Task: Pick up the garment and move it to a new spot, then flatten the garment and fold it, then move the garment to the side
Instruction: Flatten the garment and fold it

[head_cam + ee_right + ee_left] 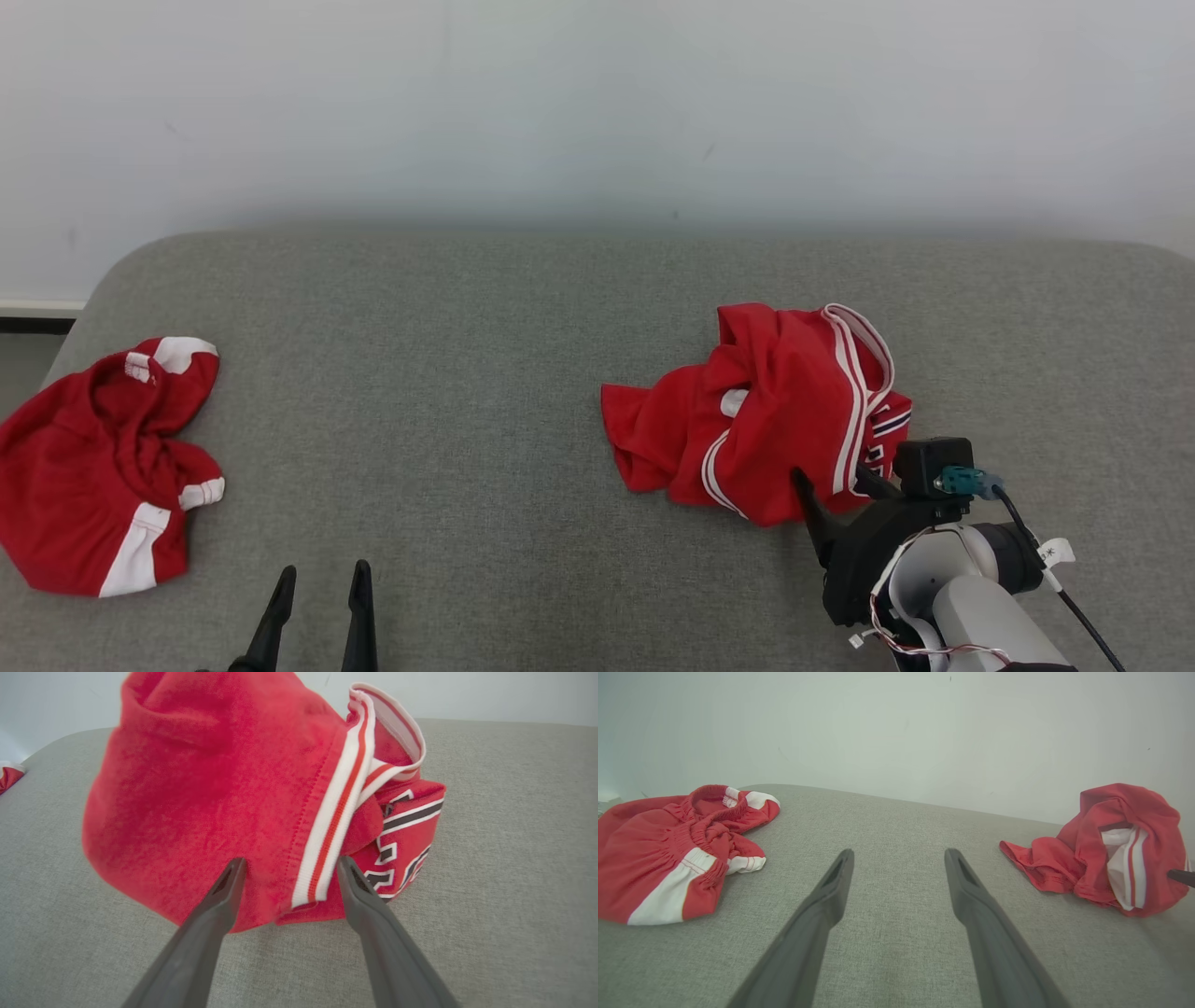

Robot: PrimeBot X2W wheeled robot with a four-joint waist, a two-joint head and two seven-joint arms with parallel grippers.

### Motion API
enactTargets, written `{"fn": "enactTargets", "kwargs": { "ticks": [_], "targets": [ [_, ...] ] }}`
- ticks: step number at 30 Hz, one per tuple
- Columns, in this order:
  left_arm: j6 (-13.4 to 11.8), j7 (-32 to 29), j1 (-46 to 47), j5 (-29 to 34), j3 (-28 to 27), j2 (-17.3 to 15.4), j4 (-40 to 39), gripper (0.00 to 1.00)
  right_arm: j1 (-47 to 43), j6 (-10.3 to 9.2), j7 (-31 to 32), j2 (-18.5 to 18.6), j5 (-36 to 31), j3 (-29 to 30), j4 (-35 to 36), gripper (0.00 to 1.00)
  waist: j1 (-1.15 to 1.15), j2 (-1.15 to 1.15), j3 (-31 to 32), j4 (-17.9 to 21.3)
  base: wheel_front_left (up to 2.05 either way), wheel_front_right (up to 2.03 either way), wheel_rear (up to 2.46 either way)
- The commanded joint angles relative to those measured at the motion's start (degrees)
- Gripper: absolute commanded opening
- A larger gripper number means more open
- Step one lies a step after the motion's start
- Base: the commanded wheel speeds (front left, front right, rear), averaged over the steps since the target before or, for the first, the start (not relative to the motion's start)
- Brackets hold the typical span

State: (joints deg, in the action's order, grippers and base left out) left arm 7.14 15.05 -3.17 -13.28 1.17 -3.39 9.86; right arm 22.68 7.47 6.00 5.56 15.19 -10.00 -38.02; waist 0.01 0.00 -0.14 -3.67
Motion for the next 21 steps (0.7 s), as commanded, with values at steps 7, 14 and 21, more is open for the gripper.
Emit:
{"fn": "enactTargets", "kwargs": {
  "ticks": [7, 14, 21],
  "targets": [
    [0.31, 0.19, 1.23, 0.28, -0.11, 0.16, 0.23, 1.0, 2.89, 0.05, -2.03, 1.23, 2.86, -4.28, -4.31, 1.0, -0.01, 0.0, -1.15, -1.49, 0.0, 0.0, 0.0],
    [0.3, 0.19, 1.06, 0.24, -0.44, -0.04, 0.54, 1.0, 4.49, 0.04, -4.64, 2.11, 5.3, -8.24, -5.24, 0.0, -0.01, 0.0, -0.61, -1.43, 0.0, 0.0, 0.0],
    [0.34, 0.19, -0.35, 0.03, -0.6, -0.1, 0.58, 1.0, 5.95, 0.05, -7.29, 2.77, 8.85, -10.83, -1.9, 0.0, -0.01, 0.0, 1.18, -1.22, 0.0, 0.0, 0.0]
  ]
}}
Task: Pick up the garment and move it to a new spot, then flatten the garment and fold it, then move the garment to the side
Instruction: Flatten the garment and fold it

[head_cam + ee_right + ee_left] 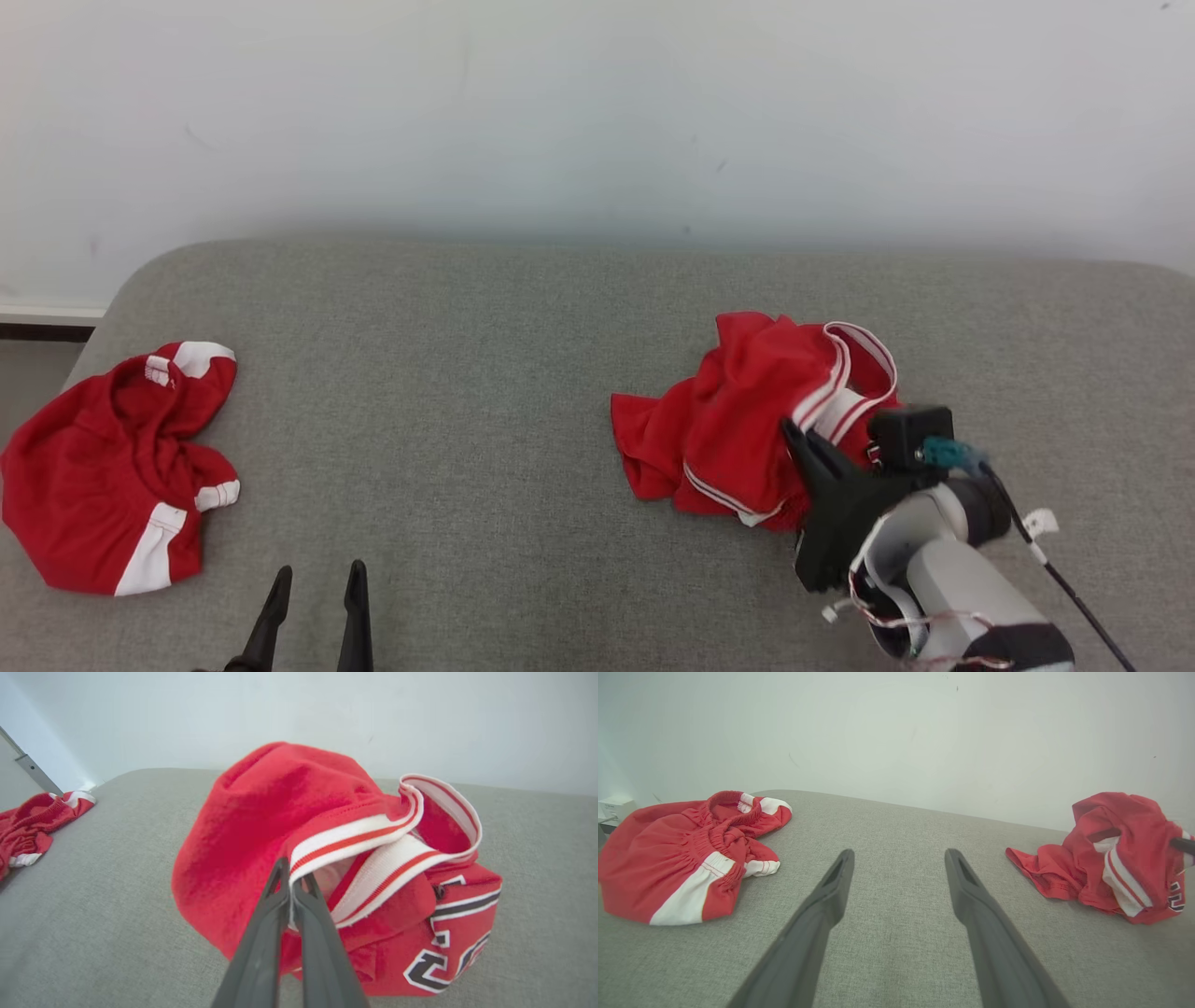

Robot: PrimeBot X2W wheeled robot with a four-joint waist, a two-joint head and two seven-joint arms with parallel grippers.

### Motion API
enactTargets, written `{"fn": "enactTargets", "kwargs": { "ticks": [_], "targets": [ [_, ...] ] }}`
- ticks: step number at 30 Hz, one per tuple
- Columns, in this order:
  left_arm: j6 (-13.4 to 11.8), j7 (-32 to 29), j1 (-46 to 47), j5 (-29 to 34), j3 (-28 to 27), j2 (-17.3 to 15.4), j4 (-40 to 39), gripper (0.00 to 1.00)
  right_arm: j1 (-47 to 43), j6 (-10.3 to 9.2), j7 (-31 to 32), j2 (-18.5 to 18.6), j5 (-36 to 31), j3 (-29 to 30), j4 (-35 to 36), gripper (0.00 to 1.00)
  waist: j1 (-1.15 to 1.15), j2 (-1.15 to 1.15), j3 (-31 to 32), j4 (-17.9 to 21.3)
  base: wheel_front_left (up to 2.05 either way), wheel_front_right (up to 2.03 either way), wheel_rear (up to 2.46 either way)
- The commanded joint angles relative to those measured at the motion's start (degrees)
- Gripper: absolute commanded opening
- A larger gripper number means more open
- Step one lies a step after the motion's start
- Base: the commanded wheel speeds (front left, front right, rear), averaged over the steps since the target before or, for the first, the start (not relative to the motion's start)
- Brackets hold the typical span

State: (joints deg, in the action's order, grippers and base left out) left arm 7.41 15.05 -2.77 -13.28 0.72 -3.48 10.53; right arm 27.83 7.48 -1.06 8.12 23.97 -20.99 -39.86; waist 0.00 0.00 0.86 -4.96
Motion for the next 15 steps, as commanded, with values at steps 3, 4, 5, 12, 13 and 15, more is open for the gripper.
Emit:
{"fn": "enactTargets", "kwargs": {
  "ticks": [3, 4, 5, 12, 13, 15],
  "targets": [
    [0.06, 0.19, -0.82, -0.02, -0.4, 0.01, -0.32, 1.0, 2.59, 0.04, -0.17, -0.08, 2.61, -1.6, 3.33, 0.0, 0.0, 0.0, 0.59, 0.36, 0.0, 0.0, 0.0],
    [0.07, 0.19, -0.92, -0.02, -0.47, 0.01, -0.39, 1.0, 3.57, 0.03, 0.23, 0.09, 3.06, -2.45, 4.46, 0.0, 0.0, 0.0, 0.67, 0.48, 0.0, 0.0, 0.0],
    [0.07, 0.19, -1.08, -0.03, -0.63, 0.01, -0.4, 1.0, 4.64, 0.03, 0.6, 0.08, 3.88, -3.33, 5.61, 0.0, 0.0, 0.0, 0.72, 0.64, 0.0, 0.0, 0.0],
    [0.07, 0.19, -1.31, 0.0, -1.29, 0.06, -0.93, 1.0, 14.22, 0.04, 4.44, -1.91, 11.67, -9.72, 11.83, 0.0, 0.0, 0.0, 0.39, 1.46, 0.0, 0.0, 0.0],
    [0.08, 0.19, -1.24, -0.02, -1.26, 0.05, -0.97, 1.0, 15.8, 0.03, 4.7, -2.31, 12.87, -10.51, 12.5, 0.0, 0.0, 0.0, 0.31, 1.48, 0.0, 0.0, 0.0],
    [0.08, 0.19, -1.07, -0.09, -1.13, 0.04, -1.04, 1.0, 18.96, 0.03, 4.67, -2.94, 15.03, -11.84, 13.61, 0.0, 0.0, 0.0, 0.18, 1.45, 0.0, 0.0, 0.0]
  ]
}}
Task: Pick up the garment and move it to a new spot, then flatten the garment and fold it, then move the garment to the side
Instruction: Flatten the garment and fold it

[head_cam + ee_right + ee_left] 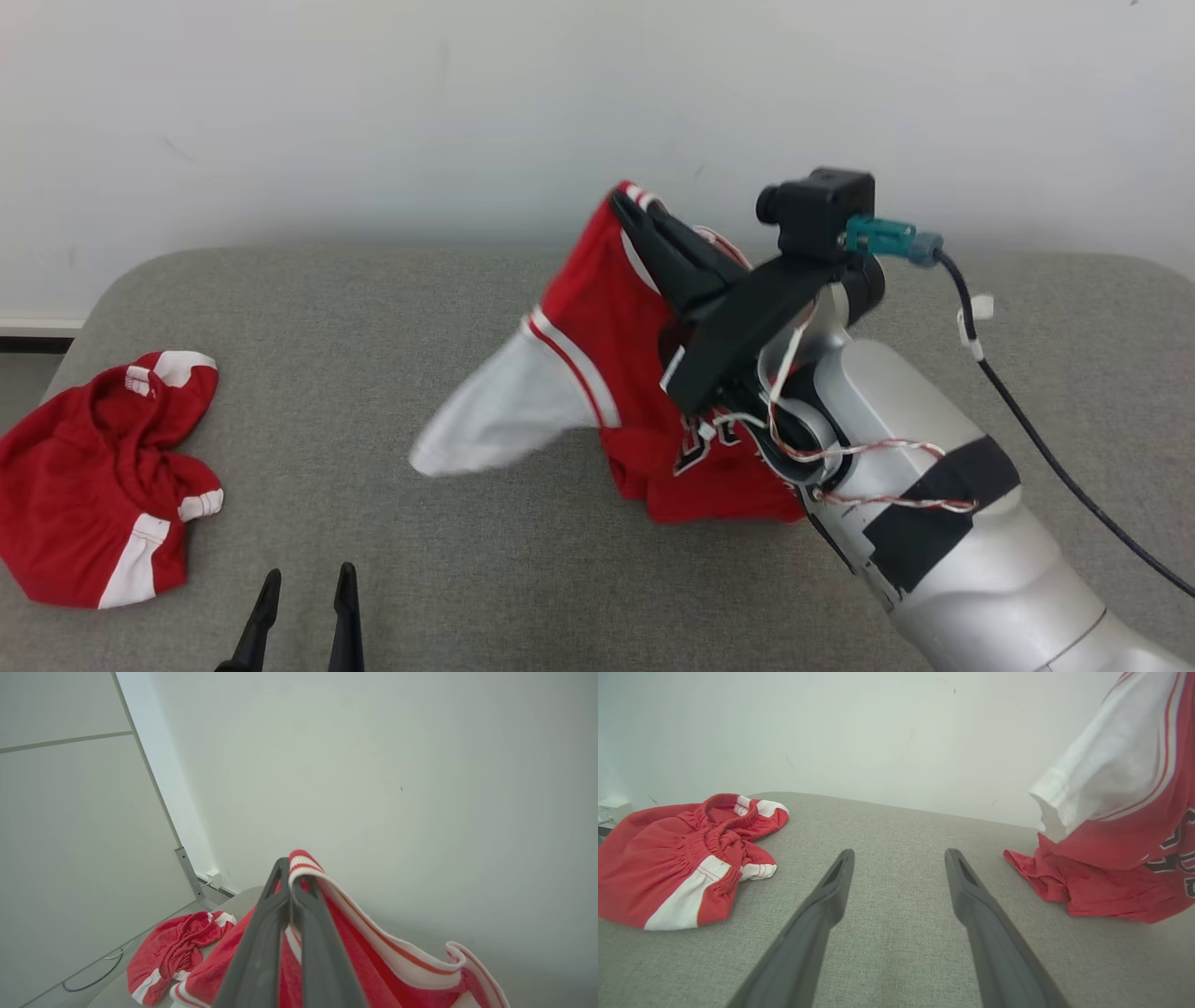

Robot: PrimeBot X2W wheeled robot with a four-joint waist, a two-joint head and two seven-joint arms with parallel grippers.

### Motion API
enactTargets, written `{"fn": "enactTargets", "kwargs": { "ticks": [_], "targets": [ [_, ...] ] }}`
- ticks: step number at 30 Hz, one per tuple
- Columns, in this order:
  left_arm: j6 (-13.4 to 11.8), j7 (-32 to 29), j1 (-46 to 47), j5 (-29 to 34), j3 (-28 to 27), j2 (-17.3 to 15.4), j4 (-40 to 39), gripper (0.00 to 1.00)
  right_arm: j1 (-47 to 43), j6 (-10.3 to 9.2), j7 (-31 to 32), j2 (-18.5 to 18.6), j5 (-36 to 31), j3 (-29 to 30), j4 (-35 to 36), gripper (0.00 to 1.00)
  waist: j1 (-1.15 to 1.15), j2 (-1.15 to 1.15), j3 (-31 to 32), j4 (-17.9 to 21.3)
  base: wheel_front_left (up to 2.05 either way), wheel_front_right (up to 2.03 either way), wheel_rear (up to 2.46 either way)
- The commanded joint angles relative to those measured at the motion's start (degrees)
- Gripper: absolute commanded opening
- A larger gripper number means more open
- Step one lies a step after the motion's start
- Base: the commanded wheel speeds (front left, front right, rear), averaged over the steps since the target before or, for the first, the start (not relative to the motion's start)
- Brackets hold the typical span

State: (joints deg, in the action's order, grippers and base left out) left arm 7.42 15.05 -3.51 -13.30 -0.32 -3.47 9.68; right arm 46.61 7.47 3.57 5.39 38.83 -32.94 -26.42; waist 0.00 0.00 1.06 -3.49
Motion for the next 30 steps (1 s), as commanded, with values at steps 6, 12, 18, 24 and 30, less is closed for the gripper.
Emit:
{"fn": "enactTargets", "kwargs": {
  "ticks": [6, 12, 18, 24, 30],
  "targets": [
    [0.01, 0.19, -0.1, -0.07, 0.34, 0.06, -0.13, 1.0, 8.69, 0.05, -3.25, -1.7, 7.2, -0.31, 2.65, 0.0, 0.0, 0.0, -0.29, -0.41, 0.0, 0.0, 0.0],
    [0.01, 0.2, -0.56, -0.05, -0.1, 0.11, -0.24, 1.0, 12.69, 0.04, -9.05, -1.96, 9.67, 2.88, 1.56, 0.0, 0.0, 0.0, -0.45, -0.22, 0.0, 0.0, 0.0],
    [0.01, 0.2, -0.68, -0.13, 0.06, 0.23, -0.32, 1.0, 6.79, 0.04, -9.72, 1.7, 4.45, 9.41, -7.31, 0.0, 0.0, 0.0, -0.72, 0.59, 0.0, 0.0, 0.0],
    [0.02, 0.2, 0.34, -0.12, 0.69, 0.29, -0.34, 1.0, -4.08, 0.04, -9.72, 5.47, -0.86, 18.88, -14.66, 0.0, 0.0, 0.0, -2.05, 1.5, 0.0, 0.0, 0.0],
    [0.02, 0.2, 1.58, 0.01, 0.95, 0.32, -0.26, 1.0, -11.2, 0.04, -12.66, 7.12, -4.7, 29.55, -20.25, 0.0, 0.0, 0.0, -3.37, 2.35, 0.0, 0.0, 0.0]
  ]
}}
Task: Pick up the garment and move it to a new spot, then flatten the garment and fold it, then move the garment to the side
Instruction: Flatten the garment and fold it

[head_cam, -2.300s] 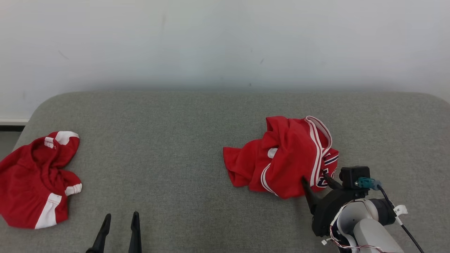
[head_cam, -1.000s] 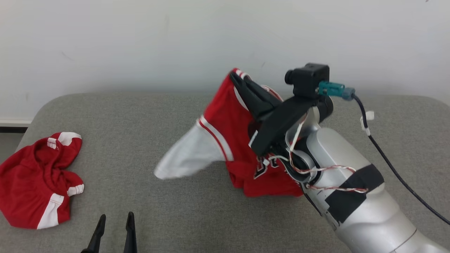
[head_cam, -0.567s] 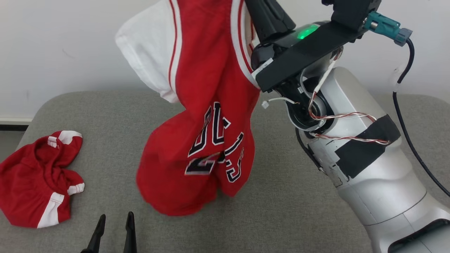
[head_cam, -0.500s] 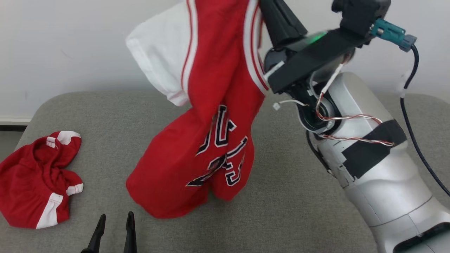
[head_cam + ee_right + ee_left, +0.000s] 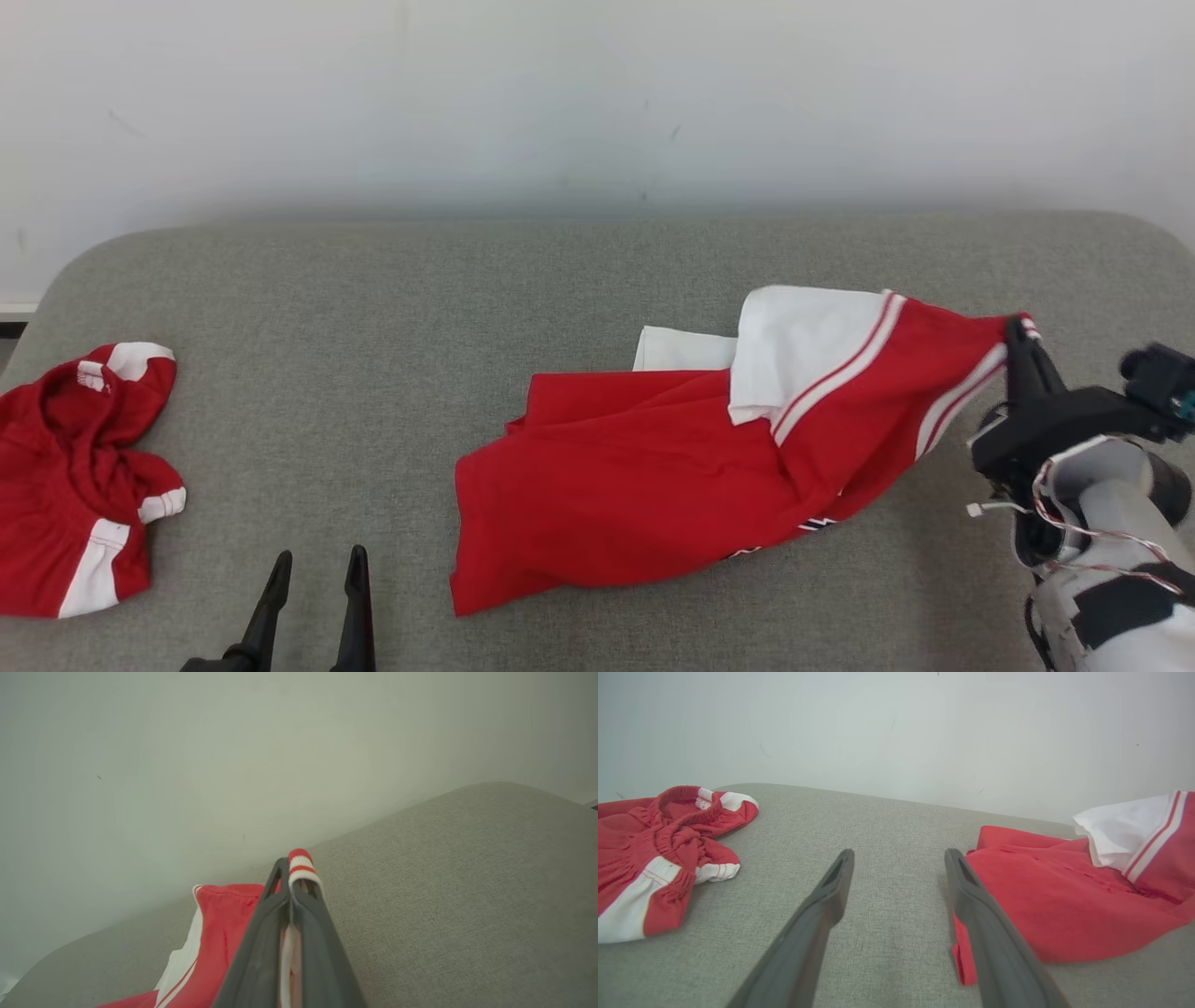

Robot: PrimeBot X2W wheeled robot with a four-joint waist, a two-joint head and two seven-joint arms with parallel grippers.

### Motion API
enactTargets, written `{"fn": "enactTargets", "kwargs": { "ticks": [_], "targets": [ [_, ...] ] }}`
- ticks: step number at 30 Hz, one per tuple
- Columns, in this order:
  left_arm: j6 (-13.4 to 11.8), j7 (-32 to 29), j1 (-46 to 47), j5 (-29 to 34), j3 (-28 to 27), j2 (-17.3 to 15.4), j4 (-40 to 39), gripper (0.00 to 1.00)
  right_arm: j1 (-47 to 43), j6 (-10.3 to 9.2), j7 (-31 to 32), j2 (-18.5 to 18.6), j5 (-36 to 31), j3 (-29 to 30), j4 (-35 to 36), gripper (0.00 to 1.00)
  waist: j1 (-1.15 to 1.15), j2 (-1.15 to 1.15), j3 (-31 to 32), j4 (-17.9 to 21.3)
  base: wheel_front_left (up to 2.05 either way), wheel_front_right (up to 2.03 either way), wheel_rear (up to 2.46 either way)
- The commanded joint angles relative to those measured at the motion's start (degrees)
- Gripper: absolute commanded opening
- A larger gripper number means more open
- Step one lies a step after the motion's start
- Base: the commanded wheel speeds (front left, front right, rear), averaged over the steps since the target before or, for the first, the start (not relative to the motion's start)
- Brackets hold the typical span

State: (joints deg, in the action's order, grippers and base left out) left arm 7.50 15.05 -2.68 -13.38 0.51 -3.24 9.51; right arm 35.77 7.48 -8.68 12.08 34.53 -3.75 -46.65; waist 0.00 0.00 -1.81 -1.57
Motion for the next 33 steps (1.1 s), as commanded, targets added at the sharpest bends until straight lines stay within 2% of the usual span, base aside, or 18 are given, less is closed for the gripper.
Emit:
{"fn": "enactTargets", "kwargs": {
  "ticks": [1, 8, 14, 15, 16, 22, 26, 30, 33],
  "targets": [
    [-0.06, 0.2, 0.84, 0.13, 0.16, 0.08, -0.05, 1.0, -1.34, 0.03, -1.37, 0.64, -1.09, 2.88, -0.93, 0.0, 0.0, 0.0, -0.71, 0.58, 0.0, 0.0, 0.0],
    [-0.06, 0.2, 1.75, 0.36, 0.48, 0.06, 0.21, 1.0, -6.63, 0.04, -3.79, -1.02, -3.0, 17.51, -4.55, 0.0, 0.0, 0.0, -1.14, 1.17, 0.0, 0.0, 0.0],
    [-0.06, 0.2, 2.05, 0.37, 0.79, -0.24, 0.43, 1.0, -8.62, 0.04, -3.6, -2.4, -6.52, 26.37, -7.39, 0.0, 0.0, 0.0, -1.18, 1.34, 0.0, 0.0, 0.0],
    [-0.06, 0.2, 2.13, 0.4, 0.87, -0.29, 0.48, 1.0, -8.92, 0.03, -2.94, -2.85, -7.28, 27.08, -7.94, 0.18, 0.0, 0.0, -1.16, 1.33, 0.0, 0.0, 0.0],
    [-0.06, 0.2, 2.19, 0.43, 0.94, -0.3, 0.53, 1.0, -9.08, 0.03, -2.31, -3.26, -7.97, 27.84, -8.37, 1.0, 0.0, 0.0, -1.11, 1.32, 0.0, 0.0, 0.0],
    [-0.06, 0.2, 1.7, 0.14, 1.02, -0.23, 0.92, 1.0, -11.7, 0.04, 3.0, -4.48, -15.89, 27.28, -8.21, 1.0, 0.0, 0.0, -0.24, 1.02, 0.0, 0.0, 0.0],
    [-0.06, 0.2, 0.47, -0.04, 0.84, -0.14, 1.12, 1.0, -14.17, 0.03, 7.54, -4.22, -22.87, 27.08, -4.52, 1.0, 0.0, 0.0, 0.99, 0.97, 0.0, 0.0, 0.0],
    [-0.06, 0.2, -0.26, -0.12, 0.62, -0.09, 1.03, 1.0, -17.4, 0.03, 12.66, -5.64, -28.91, 28.29, 4.52, 1.0, 0.0, 0.0, 2.35, 0.92, 0.0, 0.0, 0.0],
    [-0.06, 0.2, -1.08, -0.09, 0.4, -0.03, 0.88, 1.0, -19.84, 0.03, 15.37, -7.03, -32.13, 27.19, 15.62, 1.0, 0.0, 0.0, 2.89, 0.94, 0.0, 0.0, 0.0]
  ]
}}
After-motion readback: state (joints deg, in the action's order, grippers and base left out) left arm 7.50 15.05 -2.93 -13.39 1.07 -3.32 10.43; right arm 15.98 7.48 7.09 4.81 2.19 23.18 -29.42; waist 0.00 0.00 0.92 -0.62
